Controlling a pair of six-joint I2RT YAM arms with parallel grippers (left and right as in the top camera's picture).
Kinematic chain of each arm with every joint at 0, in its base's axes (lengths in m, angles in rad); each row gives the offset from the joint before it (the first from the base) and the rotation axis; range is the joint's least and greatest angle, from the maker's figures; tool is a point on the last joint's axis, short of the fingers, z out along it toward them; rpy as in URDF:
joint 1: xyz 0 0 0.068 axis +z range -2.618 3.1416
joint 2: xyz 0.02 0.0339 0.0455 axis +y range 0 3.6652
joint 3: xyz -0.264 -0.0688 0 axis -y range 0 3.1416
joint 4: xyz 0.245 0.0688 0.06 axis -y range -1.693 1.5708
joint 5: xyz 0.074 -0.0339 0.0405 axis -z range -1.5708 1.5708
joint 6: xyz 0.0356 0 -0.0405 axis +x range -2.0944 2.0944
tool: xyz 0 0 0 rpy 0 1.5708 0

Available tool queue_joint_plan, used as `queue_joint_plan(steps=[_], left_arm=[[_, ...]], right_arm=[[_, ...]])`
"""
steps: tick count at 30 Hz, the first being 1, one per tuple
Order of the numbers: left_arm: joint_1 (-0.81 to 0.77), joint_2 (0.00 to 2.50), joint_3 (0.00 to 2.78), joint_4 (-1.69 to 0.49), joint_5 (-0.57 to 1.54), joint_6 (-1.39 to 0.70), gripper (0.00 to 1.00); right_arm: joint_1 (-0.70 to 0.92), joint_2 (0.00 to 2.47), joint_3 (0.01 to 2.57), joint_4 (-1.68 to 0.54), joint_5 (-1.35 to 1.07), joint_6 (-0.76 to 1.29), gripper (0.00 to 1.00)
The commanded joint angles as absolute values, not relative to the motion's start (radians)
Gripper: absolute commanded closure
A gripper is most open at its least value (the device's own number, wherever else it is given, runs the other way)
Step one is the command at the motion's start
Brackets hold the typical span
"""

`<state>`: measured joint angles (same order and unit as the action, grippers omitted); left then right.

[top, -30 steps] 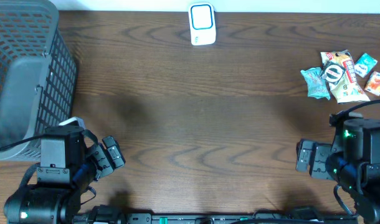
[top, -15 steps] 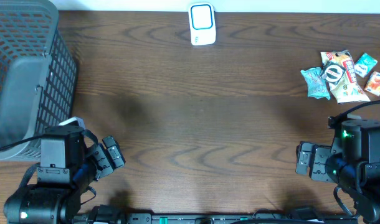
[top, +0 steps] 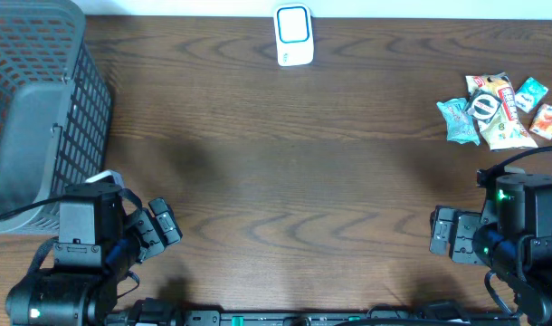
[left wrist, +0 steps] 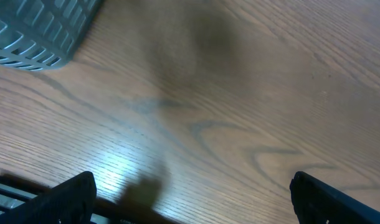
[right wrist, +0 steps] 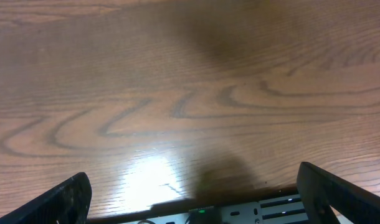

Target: Scan the item barcode

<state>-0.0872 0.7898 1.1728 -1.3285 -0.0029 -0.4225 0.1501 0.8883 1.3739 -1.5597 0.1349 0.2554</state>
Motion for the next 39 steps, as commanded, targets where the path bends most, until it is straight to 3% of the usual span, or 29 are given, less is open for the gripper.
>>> queue_joint_plan(steps=[1,14,32,39], left_arm=[[-0.089,0.79,1.174,-1.331,-0.009,-0.428,0.02],[-0.089,0.79,1.174,-1.331,-0.009,-0.428,0.02],[-0.089,0.79,1.174,-1.331,-0.009,-0.428,0.02],[-0.089,0.79,1.174,-1.331,-0.009,-0.428,0.02]], right_arm=[[0.159,0.888,1.37,-1.564,0.144,0.265,0.01],[0.159,0.839,1.365,-1.565,0.172,0.263,0.01],[0.157,0.374,0.734,-0.931,0.172,0.191,0.01],[0.115,0.208,0.523,-0.67,0.049,0.025,0.01]])
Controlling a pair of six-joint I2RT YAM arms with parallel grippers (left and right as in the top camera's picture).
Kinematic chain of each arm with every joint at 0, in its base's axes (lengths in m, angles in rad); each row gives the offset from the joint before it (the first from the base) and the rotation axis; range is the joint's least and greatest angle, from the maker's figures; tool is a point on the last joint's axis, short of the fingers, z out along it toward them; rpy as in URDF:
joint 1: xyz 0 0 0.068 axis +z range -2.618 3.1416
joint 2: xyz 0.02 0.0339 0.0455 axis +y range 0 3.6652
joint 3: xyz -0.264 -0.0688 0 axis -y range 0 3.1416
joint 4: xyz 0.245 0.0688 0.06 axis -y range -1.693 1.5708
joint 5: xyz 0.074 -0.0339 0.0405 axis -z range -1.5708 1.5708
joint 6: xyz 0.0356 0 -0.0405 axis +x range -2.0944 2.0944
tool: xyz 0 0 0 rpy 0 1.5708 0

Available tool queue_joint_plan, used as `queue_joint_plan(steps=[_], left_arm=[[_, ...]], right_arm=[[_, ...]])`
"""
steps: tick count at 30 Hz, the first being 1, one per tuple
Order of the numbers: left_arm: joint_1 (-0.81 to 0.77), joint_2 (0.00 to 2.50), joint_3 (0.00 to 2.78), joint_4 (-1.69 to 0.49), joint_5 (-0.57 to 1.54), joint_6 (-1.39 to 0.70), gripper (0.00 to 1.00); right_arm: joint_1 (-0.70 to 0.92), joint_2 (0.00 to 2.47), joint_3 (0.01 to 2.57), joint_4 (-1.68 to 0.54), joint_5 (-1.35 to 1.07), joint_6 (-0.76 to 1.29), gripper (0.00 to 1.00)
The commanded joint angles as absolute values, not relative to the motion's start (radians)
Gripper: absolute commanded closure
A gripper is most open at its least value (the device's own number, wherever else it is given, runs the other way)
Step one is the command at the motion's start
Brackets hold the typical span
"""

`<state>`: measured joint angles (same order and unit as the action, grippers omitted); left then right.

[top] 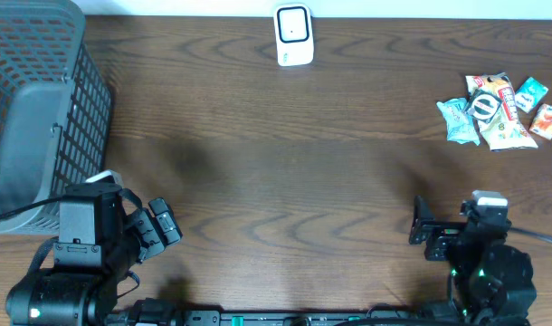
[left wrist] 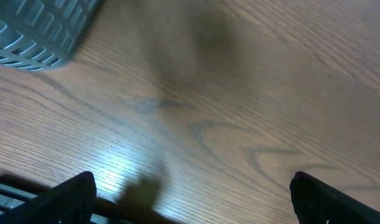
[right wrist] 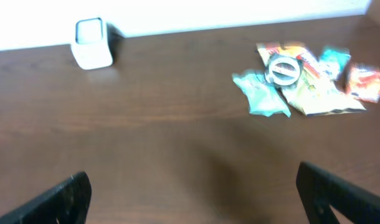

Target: Scan the item barcode

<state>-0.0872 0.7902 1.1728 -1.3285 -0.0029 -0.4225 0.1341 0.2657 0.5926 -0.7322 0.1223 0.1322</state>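
Observation:
The white barcode scanner with a blue-lit face stands at the table's far edge; the right wrist view shows the scanner at upper left. A pile of snack packets lies at the far right, and the same packets appear blurred in the right wrist view. My right gripper is open near the front right, far from the packets and holding nothing; the right gripper looks out across the table. My left gripper is open at the front left, and the left gripper has only bare wood beneath it.
A grey mesh basket fills the far left corner, just beyond my left arm; a corner of the basket shows in the left wrist view. The dark wood table stretches between both arms and the scanner.
My right arm has shifted left and nearer the front edge. Its camera faced down at the wood and now looks across at the scanner and packets. The left arm has not moved.

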Motion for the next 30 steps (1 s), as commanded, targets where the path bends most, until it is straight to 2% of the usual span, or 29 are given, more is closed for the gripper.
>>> queue_joint_plan(steps=[1,15,30], left_arm=[[-0.089,0.79,1.174,-1.331,-0.009,-0.428,0.02],[-0.089,0.79,1.174,-1.331,-0.009,-0.428,0.02],[-0.089,0.79,1.174,-1.331,-0.009,-0.428,0.02]], right_arm=[[0.112,0.192,0.499,-0.642,0.041,0.017,0.01],[0.112,0.044,0.242,-0.342,-0.003,0.017,0.01],[0.11,0.005,0.039,-0.033,-0.029,0.017,0.01]])
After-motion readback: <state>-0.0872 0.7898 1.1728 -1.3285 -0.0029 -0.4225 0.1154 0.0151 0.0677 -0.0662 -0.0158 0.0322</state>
